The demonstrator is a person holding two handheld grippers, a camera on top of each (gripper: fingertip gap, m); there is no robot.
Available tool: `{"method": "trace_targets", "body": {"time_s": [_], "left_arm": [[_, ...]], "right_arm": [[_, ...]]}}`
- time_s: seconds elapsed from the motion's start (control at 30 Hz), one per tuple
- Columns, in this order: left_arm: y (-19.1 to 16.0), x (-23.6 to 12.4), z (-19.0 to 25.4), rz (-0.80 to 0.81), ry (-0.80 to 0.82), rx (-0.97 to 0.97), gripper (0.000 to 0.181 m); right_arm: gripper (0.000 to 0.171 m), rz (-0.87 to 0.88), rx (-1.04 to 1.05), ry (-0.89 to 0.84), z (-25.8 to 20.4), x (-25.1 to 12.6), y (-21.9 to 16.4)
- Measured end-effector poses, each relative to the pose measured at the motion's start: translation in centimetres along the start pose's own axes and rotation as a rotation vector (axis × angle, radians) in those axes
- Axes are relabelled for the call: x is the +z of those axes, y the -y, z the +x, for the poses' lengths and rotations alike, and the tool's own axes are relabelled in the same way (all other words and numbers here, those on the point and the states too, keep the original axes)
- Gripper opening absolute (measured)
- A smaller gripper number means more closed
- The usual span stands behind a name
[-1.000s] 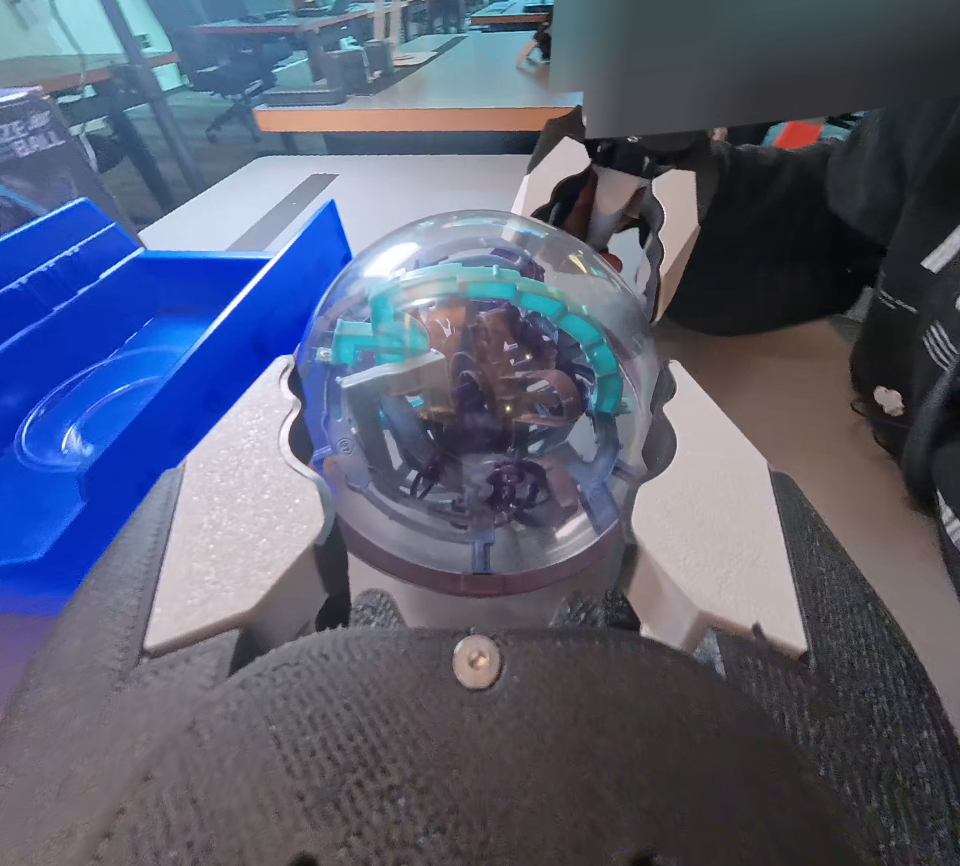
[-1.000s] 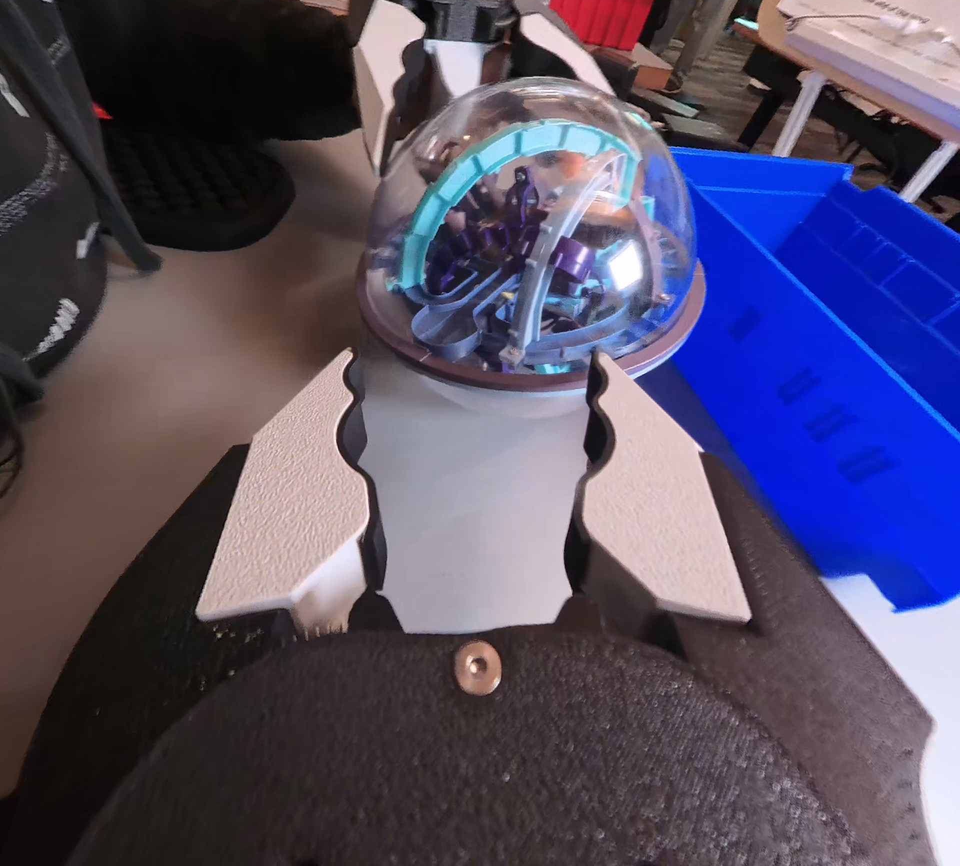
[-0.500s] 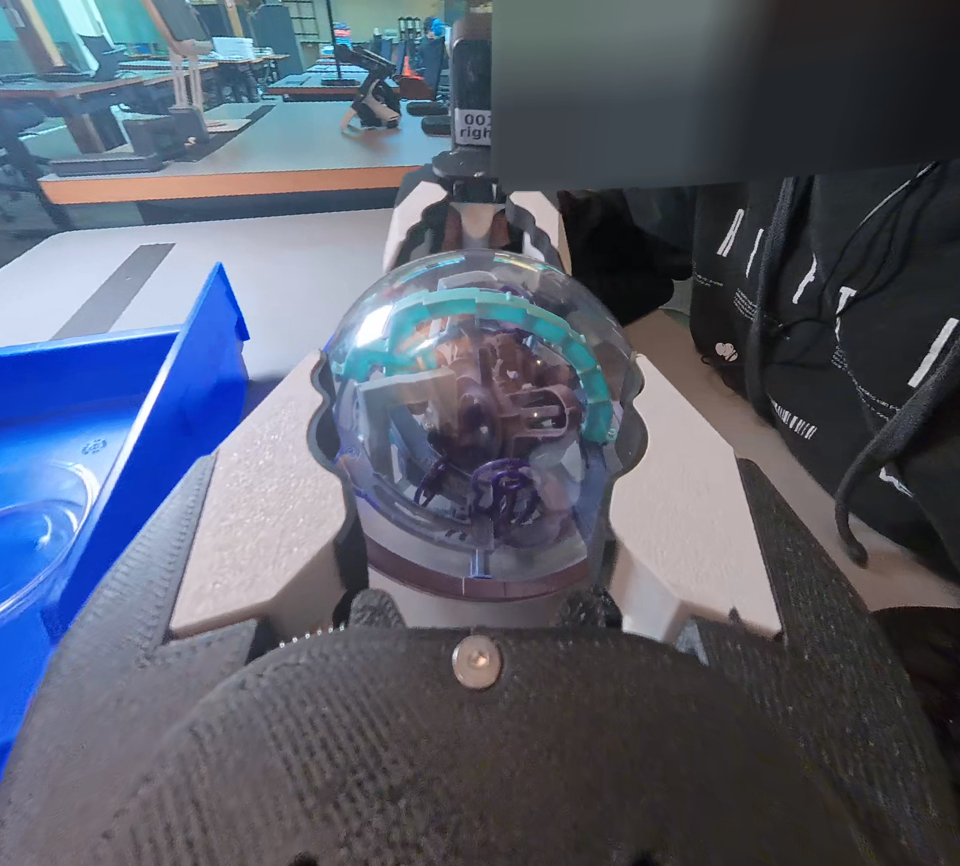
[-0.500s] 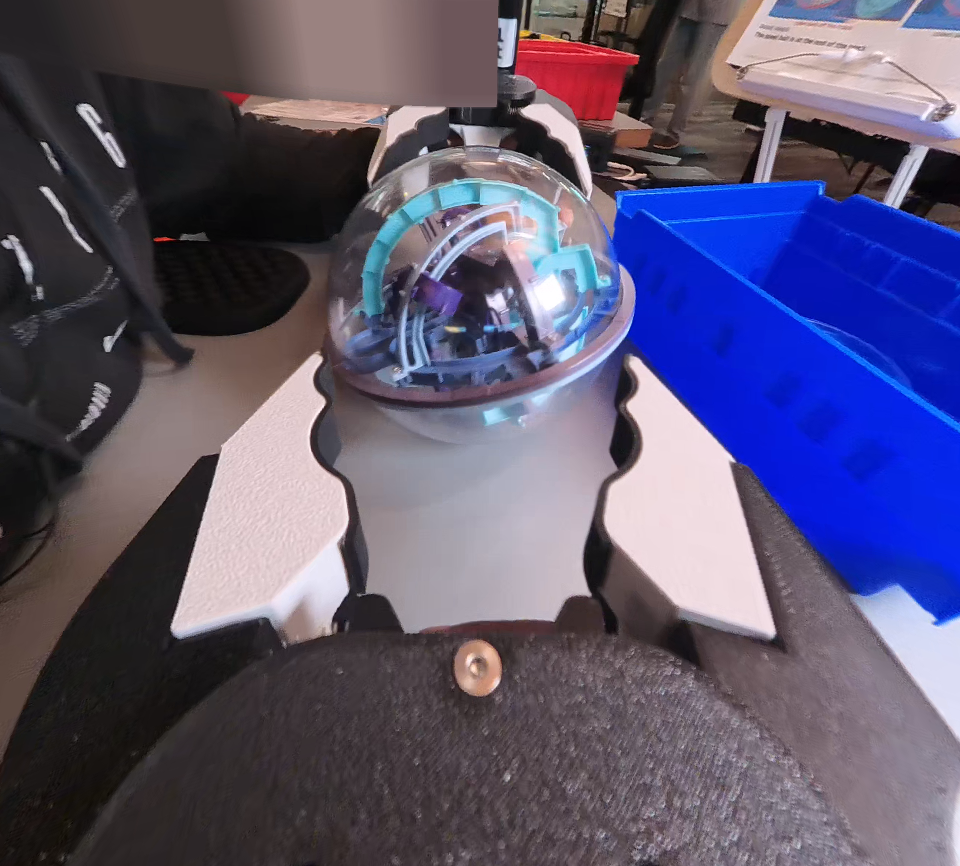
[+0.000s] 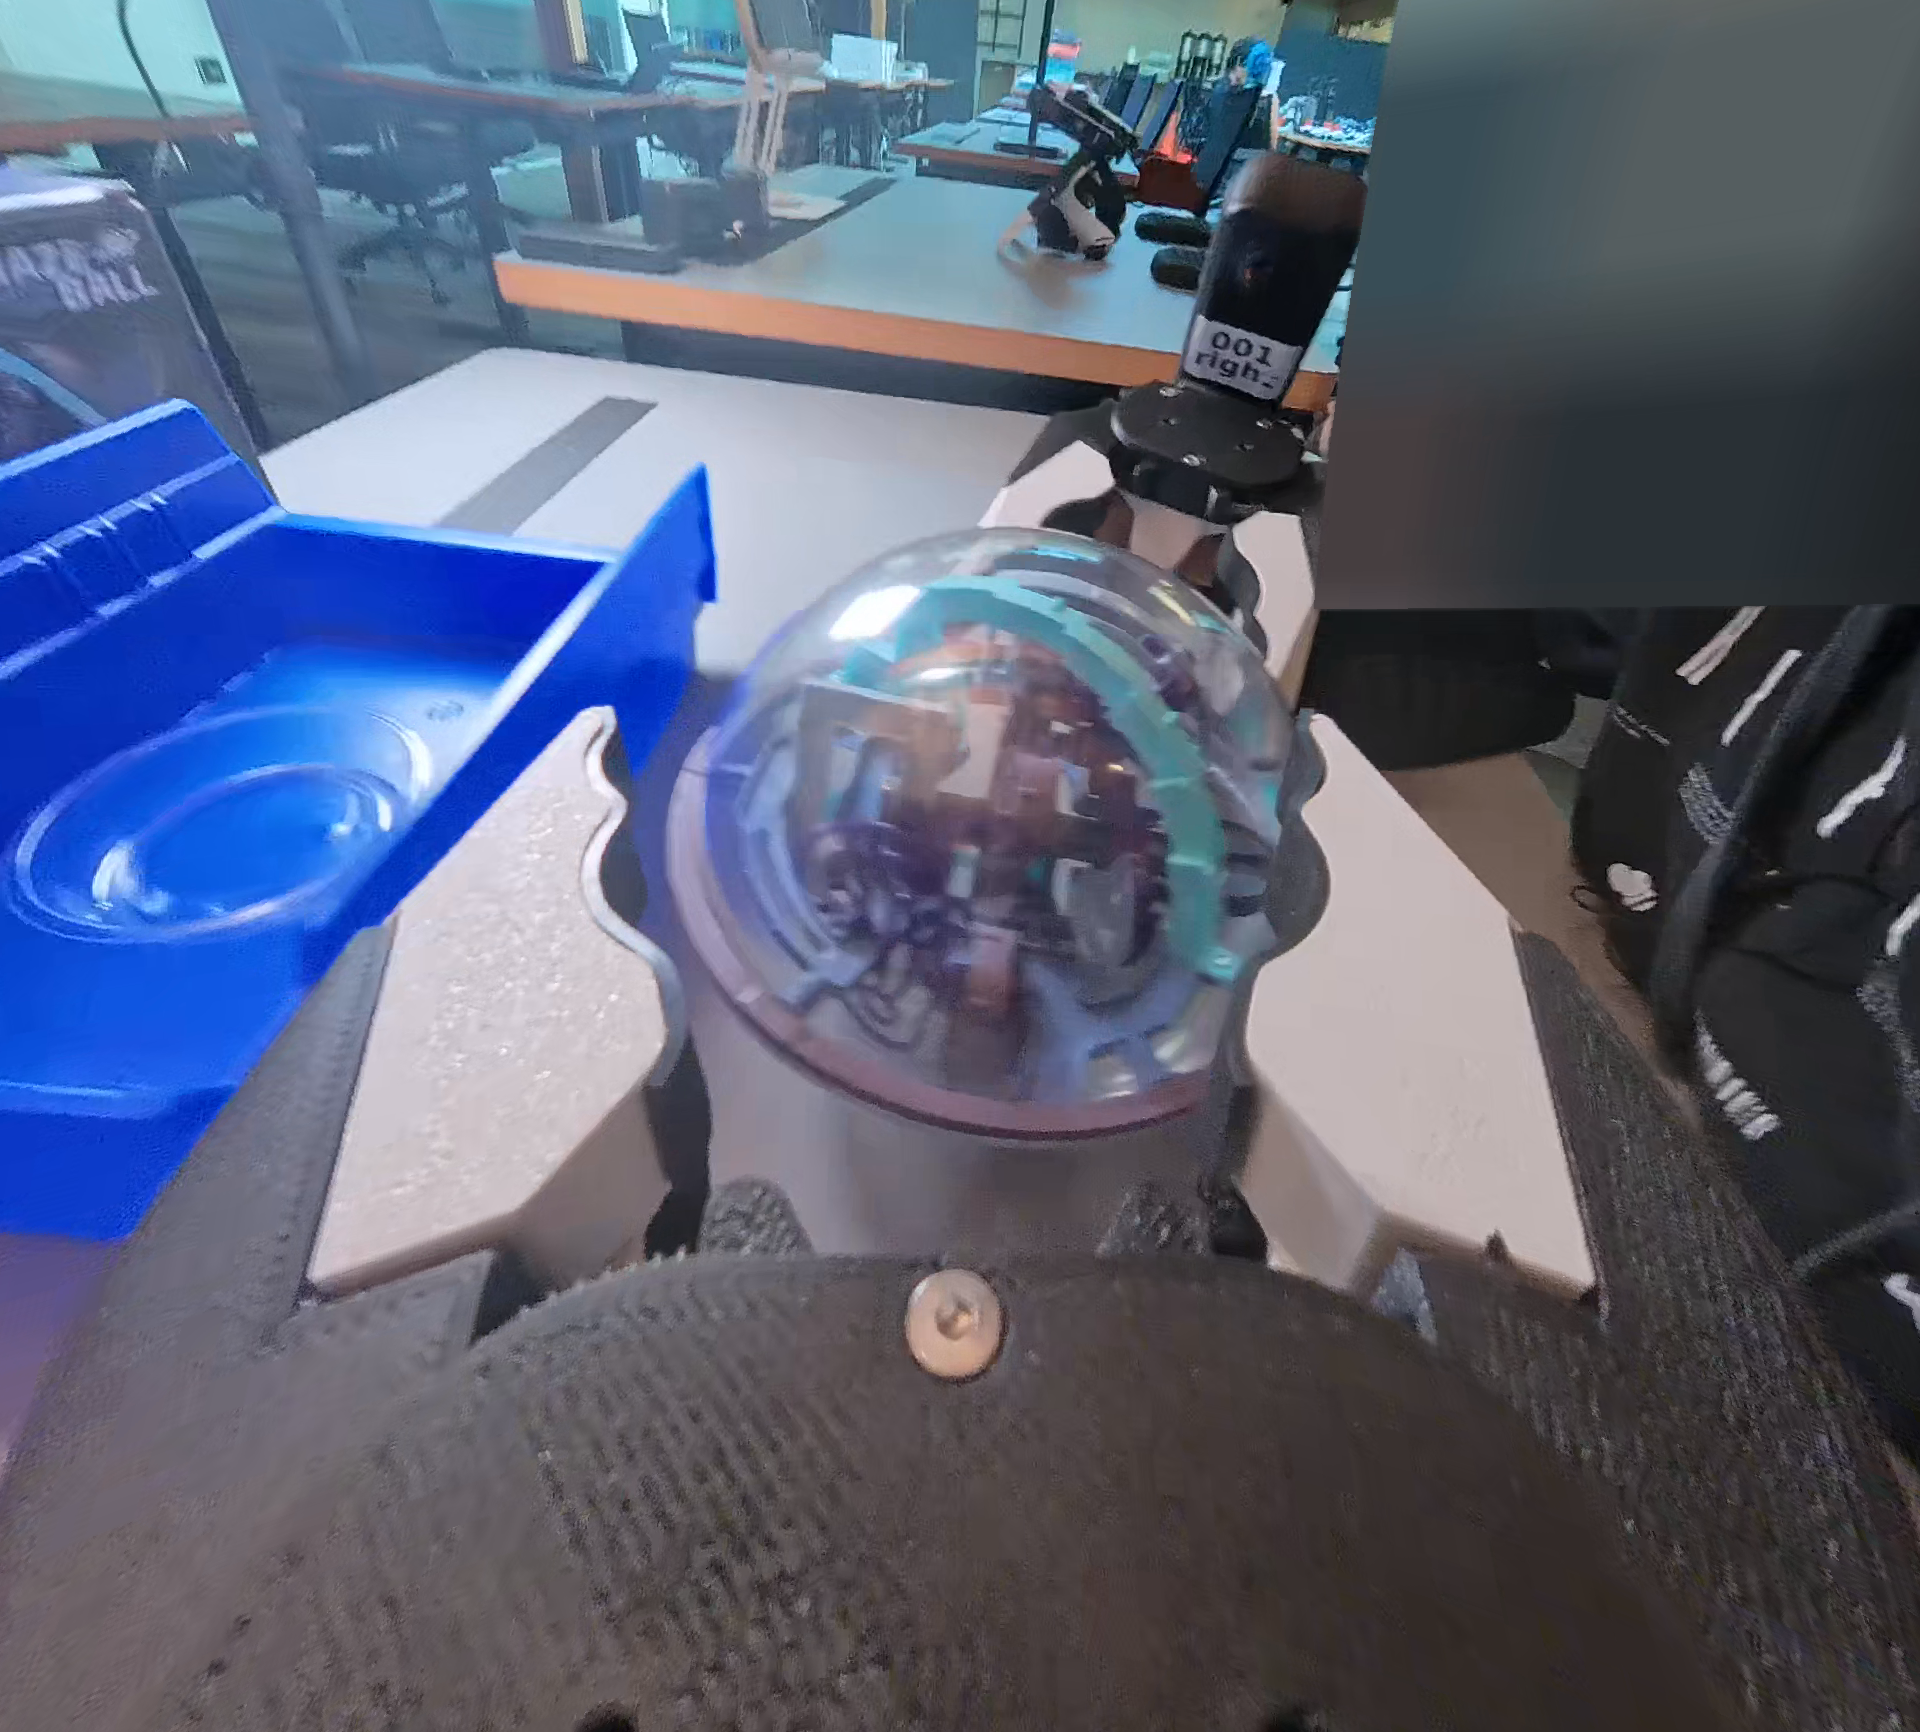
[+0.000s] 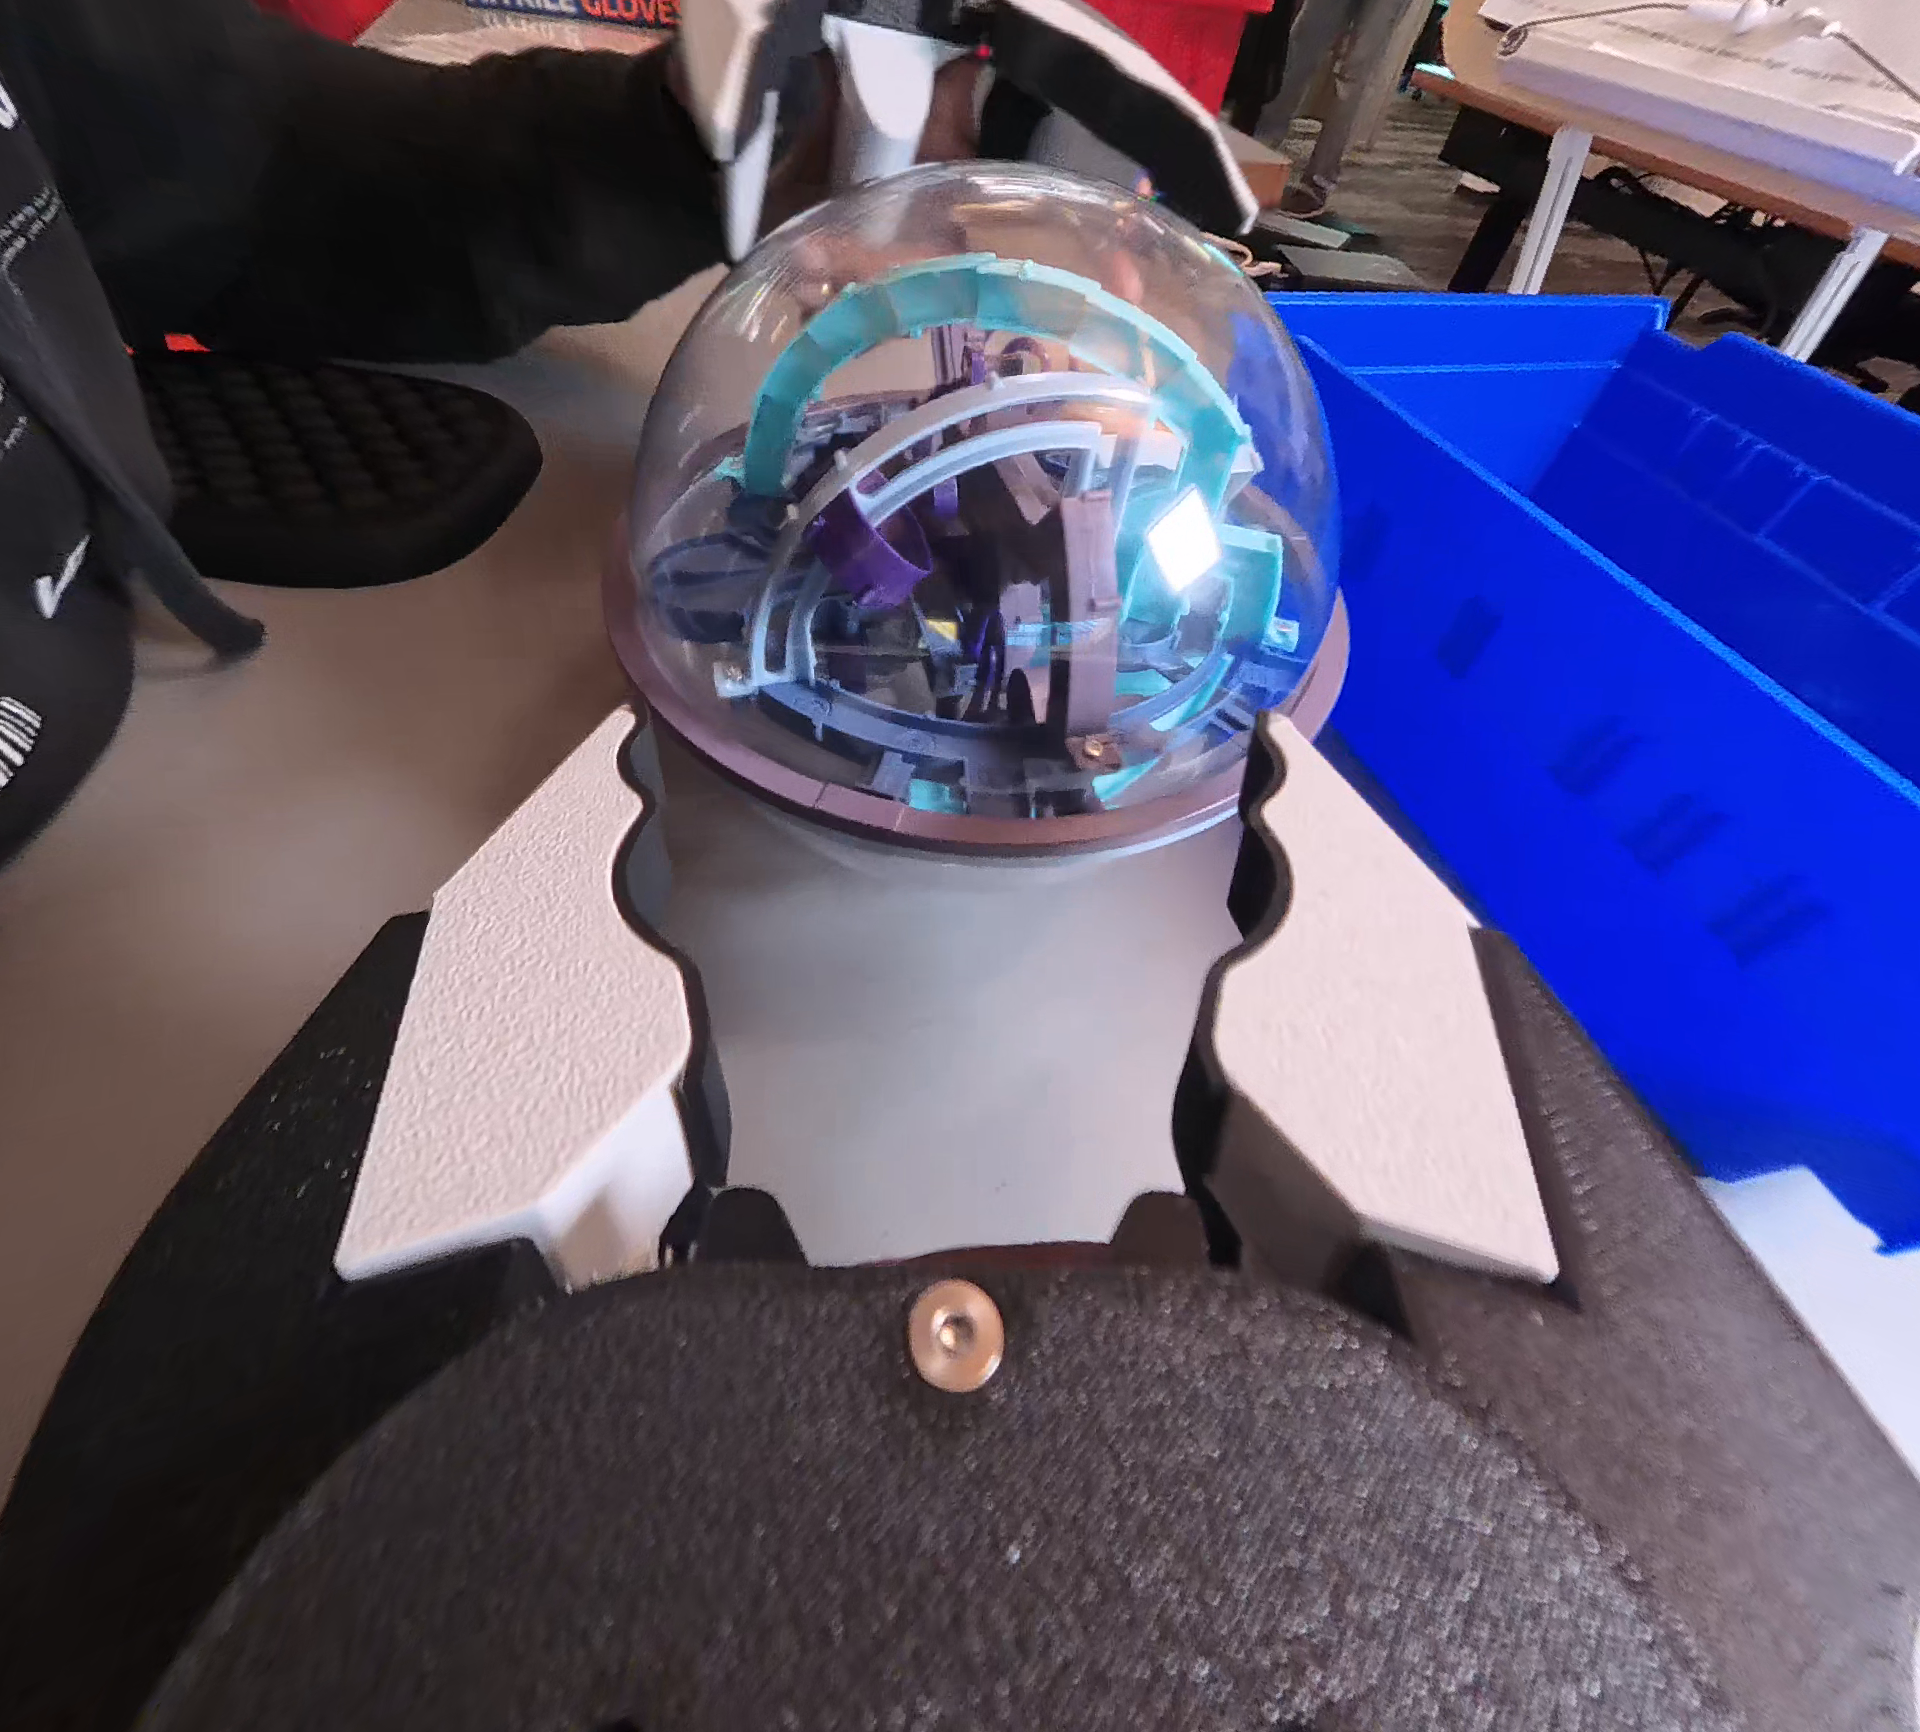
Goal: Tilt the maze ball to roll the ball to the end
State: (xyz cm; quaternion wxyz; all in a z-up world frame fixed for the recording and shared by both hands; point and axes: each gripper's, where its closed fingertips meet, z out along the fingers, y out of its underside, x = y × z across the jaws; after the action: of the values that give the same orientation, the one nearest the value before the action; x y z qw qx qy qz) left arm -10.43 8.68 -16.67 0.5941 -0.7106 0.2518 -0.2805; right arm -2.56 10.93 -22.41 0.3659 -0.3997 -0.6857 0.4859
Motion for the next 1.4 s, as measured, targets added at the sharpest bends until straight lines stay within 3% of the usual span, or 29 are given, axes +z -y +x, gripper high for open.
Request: {"method": "trace_targets", "body": {"time_s": [0.23, 0.37, 0.47, 0.57, 0.7, 0.83, 0.93, 1.13, 1.4], "left_arm": [[-3.4, 0.6, 1.6, -0.111, 0.045, 0.037, 0.13], [-2.4, -1.2, 1.3, -0.045, 0.042, 0.038, 0.119], [-2.8, -2.6, 0.2, 0.004, 0.088, -0.075, 0.115], [-4.8, -3.0, -0.3, 0.011, 0.049, -0.349, 0.108], [-5.2, -4.0, -0.2, 0.094, -0.037, -0.589, 0.075], [-4.7, -3.7, -1.2, 0.214, -0.088, -0.79, 0.048], [-5.2, -3.7, -2.8, 0.221, -0.011, -0.815, 0.033], [-6.2, -4.1, -3.3, 0.214, 0.01, -0.852, 0.01], [-6.8, -3.4, -1.5, 0.174, -0.024, -0.808, 0.006]], "right_arm": [[0.086, -0.027, -0.038, 0.023, -1.1, -1.1, 0.2], [0.073, -0.012, 0.016, 0.106, -2.2, -2.6, 0.8], [0.072, 0.068, 0.105, 0.093, -0.8, -3.5, 1.6], [0.073, 0.08, 0.272, 0.001, 3.0, -3.3, 0.4], [0.064, 0.057, 0.546, 0.129, 3.3, -2.6, -1.6], [0.046, 0.056, 0.677, 0.213, 2.5, -1.8, -2.1], [0.038, 0.058, 0.717, 0.235, 2.3, -1.3, -1.9], [0.016, 0.078, 0.748, 0.255, 1.8, -1.1, -1.7], [0.005, 0.152, 0.839, 0.205, 3.0, -2.0, -0.8]]}}
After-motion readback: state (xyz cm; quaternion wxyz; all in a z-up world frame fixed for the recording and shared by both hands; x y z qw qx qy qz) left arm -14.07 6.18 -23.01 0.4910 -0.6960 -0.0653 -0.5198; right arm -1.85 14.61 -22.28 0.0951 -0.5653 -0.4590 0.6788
